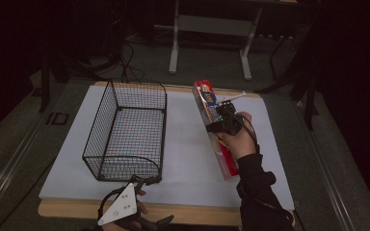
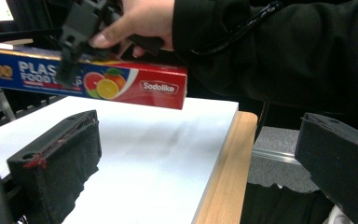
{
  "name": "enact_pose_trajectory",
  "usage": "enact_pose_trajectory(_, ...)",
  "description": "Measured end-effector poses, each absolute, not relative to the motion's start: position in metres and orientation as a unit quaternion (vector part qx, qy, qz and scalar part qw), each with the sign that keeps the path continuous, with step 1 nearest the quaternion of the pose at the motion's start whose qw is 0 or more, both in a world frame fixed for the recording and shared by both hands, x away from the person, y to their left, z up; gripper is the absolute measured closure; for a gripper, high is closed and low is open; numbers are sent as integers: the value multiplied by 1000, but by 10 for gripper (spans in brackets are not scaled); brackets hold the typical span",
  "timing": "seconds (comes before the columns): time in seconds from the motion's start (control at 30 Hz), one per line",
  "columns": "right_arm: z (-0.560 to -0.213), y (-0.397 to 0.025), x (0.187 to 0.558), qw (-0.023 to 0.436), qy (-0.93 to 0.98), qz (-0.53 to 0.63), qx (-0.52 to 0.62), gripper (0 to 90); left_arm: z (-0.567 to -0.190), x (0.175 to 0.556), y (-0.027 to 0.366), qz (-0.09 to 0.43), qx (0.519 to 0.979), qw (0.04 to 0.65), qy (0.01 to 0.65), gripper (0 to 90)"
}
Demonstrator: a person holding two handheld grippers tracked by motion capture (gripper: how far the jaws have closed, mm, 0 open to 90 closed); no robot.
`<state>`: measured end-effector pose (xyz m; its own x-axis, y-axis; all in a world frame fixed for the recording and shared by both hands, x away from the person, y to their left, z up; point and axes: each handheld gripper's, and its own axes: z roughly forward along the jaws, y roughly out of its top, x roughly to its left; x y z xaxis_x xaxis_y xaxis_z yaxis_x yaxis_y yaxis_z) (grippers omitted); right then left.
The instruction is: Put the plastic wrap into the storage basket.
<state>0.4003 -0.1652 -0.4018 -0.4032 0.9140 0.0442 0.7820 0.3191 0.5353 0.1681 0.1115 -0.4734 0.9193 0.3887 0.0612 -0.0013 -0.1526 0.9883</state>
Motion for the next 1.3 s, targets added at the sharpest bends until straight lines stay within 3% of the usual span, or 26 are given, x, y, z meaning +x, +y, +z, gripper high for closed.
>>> enact_pose_trajectory(0.8, -343, -53, 396, 160, 846, 302, 409, 396, -472, 161, 122, 177, 729, 643, 151, 9)
enact_pose_trajectory(1.3, -327, 22, 391, 176, 855, 346, 343, 395, -473, 151, 134, 186, 725, 642, 169, 8)
